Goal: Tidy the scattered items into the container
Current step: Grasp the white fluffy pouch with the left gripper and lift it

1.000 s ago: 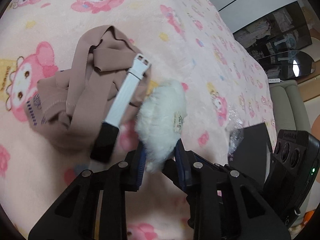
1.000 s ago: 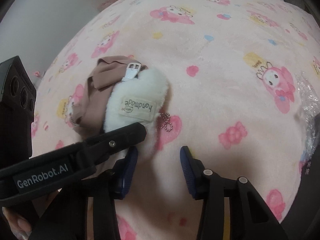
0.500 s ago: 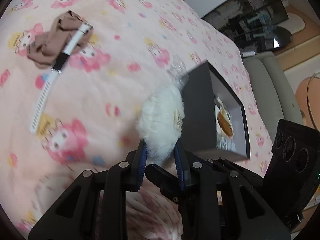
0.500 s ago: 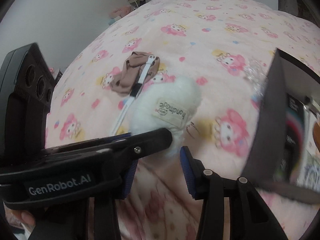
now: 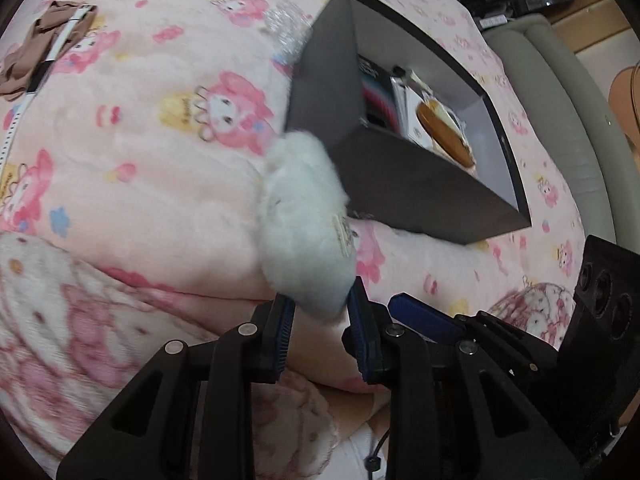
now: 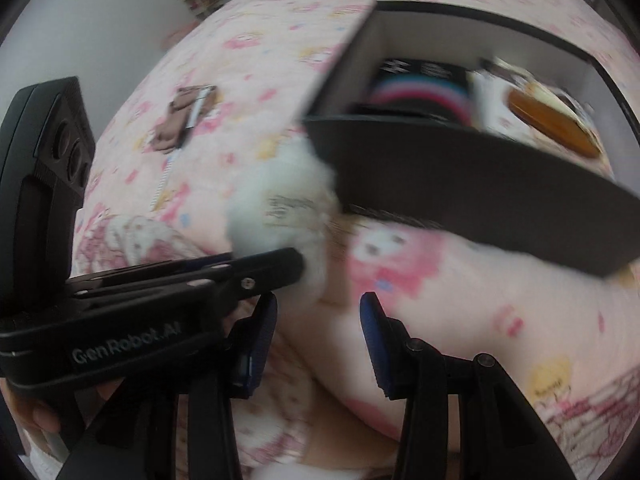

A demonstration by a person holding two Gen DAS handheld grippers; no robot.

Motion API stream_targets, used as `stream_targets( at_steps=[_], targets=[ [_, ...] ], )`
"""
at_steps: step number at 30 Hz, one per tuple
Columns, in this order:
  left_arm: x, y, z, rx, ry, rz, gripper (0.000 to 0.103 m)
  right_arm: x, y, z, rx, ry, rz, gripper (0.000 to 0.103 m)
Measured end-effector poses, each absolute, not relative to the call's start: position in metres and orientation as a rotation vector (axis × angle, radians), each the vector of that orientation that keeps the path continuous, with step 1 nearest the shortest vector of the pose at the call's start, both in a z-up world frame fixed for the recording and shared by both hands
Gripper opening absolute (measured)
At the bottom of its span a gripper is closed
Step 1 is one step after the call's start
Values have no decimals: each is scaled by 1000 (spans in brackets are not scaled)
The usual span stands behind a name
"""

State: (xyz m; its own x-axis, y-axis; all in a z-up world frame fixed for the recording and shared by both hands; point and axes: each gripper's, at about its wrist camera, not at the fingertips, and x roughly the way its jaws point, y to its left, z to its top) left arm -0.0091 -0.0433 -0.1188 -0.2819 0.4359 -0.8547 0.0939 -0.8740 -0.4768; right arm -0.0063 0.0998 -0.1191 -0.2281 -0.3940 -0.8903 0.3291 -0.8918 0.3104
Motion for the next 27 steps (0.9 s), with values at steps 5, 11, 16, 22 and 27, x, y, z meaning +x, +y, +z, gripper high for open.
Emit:
stream_targets(
  at_steps=[5, 11, 16, 22, 27],
  targets=[
    [-8, -17, -104, -1679, -563, 2242, 26, -4, 125, -127, 1614, -124, -2178, 40],
    [-12, -42, -83, -1569, -571, 2335, 32, -6, 130, -131, 1605, -163, -2161, 41],
    [-26, -75, -94, -1612, -627, 2412, 32, -17, 125, -131, 1584, -179, -2168, 44],
    [-55, -87, -125, -1695, -655, 2337, 35, -44, 115, -148, 1607, -178, -2168, 44],
    [-59, -86, -132, -1661, -721, 2266, 38, -51, 123, -170, 1623, -325, -2116, 43]
  ],
)
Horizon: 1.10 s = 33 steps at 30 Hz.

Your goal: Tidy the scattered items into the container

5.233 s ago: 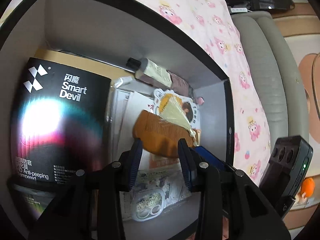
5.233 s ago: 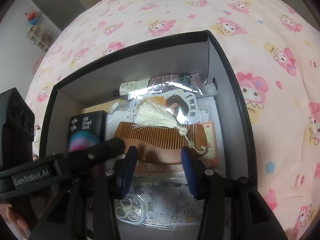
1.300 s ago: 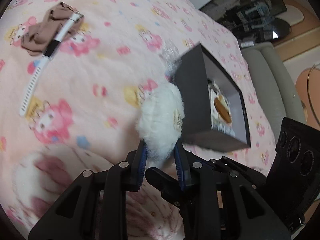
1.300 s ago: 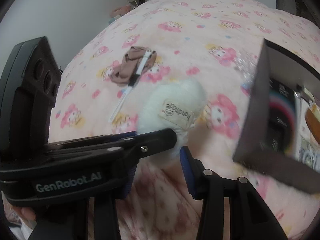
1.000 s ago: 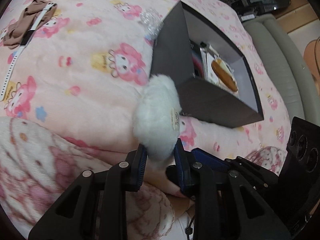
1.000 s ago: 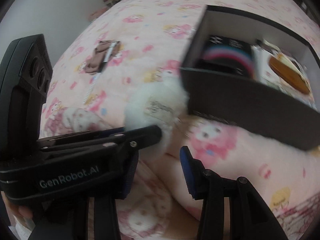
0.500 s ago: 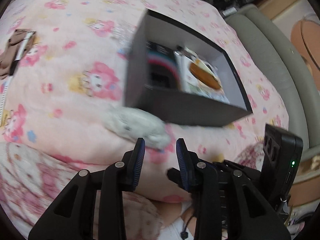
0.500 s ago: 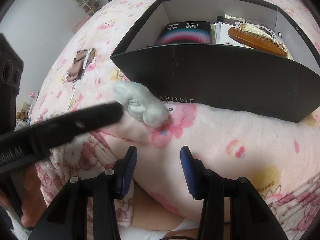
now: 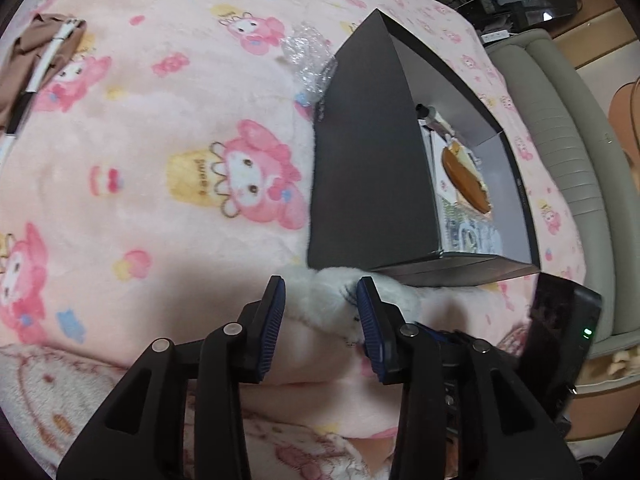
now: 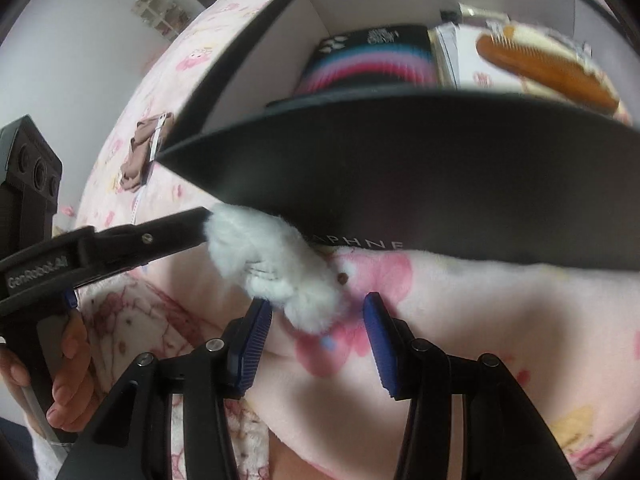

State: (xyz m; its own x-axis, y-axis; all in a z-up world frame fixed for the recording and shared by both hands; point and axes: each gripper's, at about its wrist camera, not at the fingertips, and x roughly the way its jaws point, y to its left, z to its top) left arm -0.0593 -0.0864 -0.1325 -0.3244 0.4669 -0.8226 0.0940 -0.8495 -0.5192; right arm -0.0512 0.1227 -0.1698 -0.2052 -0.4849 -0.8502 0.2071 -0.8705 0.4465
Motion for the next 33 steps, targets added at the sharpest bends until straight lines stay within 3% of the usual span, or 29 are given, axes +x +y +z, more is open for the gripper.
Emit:
stream_targets(
  at_steps=[4, 9, 14, 17, 21, 33],
  targets=[
    [-58, -83, -135, -1632, -757, 2155, 39, -52, 133, -173, 1604, -424, -2089, 39],
    [-50, -71, -128, -1607, -680, 2140, 40, -41, 134, -156, 1518, -414, -2105, 39],
    [-46, -88, -124, -1588, -774, 2242, 43, -36, 143, -148, 1497, -387, -2196, 39],
    [-49, -94, -129, -1616, -810, 2278, 48, -35, 142, -157, 1536, -386, -2170, 39],
    [-58, -94, -140, -1685, -801, 2299, 63, -39, 129, -166, 1547, -376, -2145, 43],
    [-60, -67, -153, -1642, -826, 1955, 65, -33, 130, -170, 1507, -531, -2018, 38]
  ],
)
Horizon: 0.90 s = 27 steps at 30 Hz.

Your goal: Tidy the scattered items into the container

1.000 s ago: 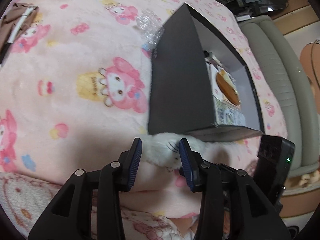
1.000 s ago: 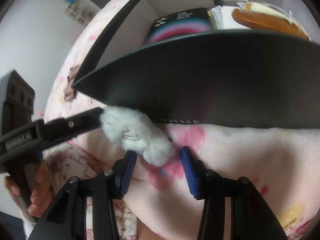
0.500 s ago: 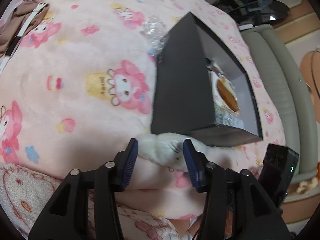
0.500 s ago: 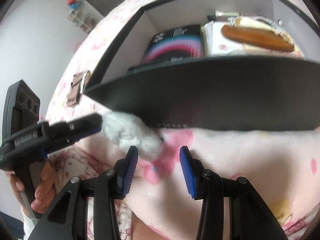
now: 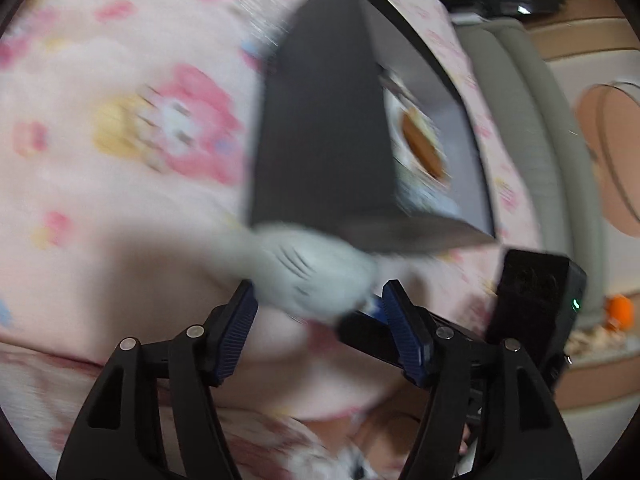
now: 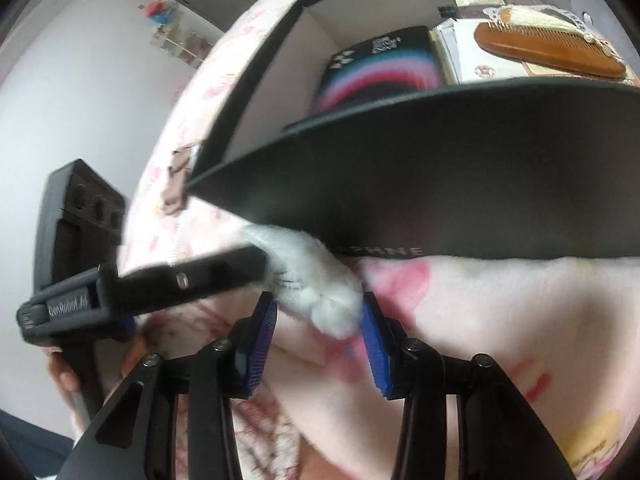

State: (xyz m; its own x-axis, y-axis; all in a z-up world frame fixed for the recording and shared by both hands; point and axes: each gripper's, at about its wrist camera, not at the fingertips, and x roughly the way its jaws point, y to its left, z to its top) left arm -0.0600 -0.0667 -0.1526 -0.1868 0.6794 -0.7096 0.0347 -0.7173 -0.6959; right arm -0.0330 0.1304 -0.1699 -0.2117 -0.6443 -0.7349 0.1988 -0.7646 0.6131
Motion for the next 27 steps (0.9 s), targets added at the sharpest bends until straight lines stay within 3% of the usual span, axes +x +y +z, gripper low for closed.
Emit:
stream_targets(
  at_steps=[5, 13, 21, 27],
  targets=[
    [-56, -62, -145, -1612, -767, 2024, 66, -19, 136, -163, 1515, -574, -2006, 38],
    [-47, -100, -142, -1629, -915, 2283, 66, -22, 157, -160, 1517, -486, -2124, 39],
    [-67, -76, -158, -1686, -823, 2216, 73, -42, 124, -180, 1522, -438, -2104, 42],
    [-67, -64, -160, -1643, -797, 2076, 71, -41, 134, -183, 1541, -523, -2045, 35]
  ],
)
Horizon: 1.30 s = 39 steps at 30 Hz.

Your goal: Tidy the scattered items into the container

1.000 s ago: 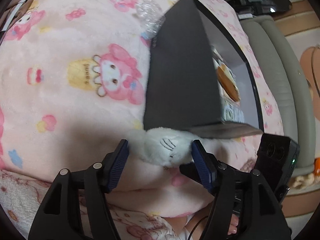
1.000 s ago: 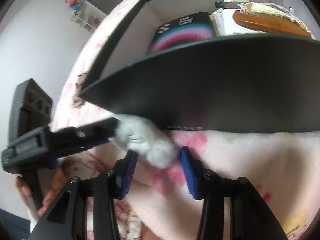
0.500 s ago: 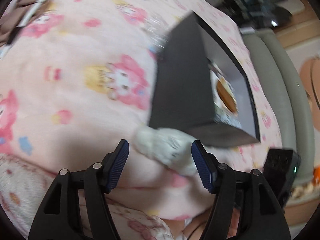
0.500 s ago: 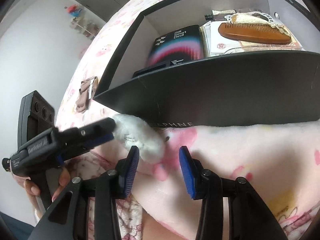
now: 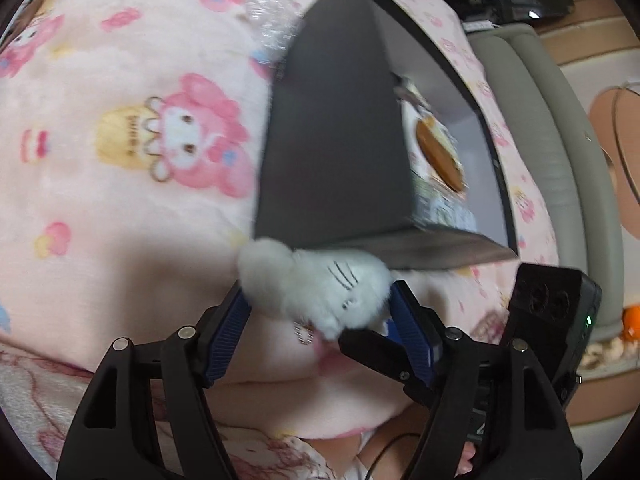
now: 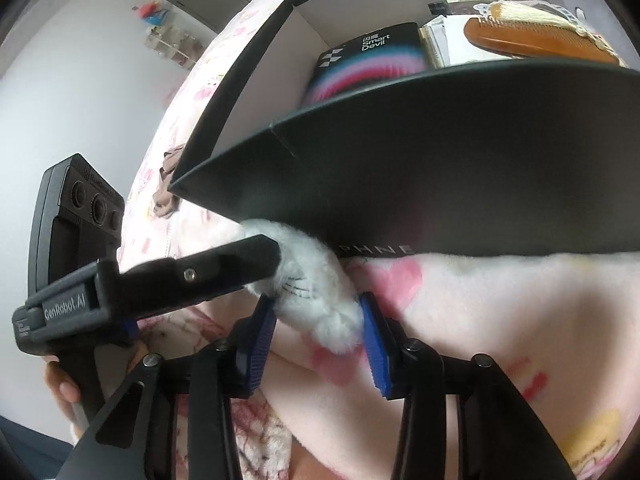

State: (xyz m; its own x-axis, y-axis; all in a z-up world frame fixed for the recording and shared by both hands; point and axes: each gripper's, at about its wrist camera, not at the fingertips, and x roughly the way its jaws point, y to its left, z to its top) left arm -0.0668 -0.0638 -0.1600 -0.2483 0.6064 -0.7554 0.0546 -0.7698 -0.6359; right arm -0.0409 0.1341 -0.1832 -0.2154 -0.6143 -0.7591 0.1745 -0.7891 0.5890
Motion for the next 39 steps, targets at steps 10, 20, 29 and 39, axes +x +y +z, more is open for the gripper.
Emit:
stream_targets(
  at_steps=[10, 20, 29, 39],
  targets=[
    [-57, -72, -156, -1606, -819, 2096, 68, -41, 175, -172, 1611, -593, -2164, 34],
    [-58, -50, -158, -1646, -672, 2114, 49, -54, 167, -195, 1689, -505, -2089, 35],
    [-50, -45, -148, -1594, -701, 2010, 45, -57, 178, -185, 1620, -506, -2201, 35],
    [-57, -43, -158, -1712, -654, 2083, 47, -67, 178, -191, 1655, -501, -2160, 38]
  ],
)
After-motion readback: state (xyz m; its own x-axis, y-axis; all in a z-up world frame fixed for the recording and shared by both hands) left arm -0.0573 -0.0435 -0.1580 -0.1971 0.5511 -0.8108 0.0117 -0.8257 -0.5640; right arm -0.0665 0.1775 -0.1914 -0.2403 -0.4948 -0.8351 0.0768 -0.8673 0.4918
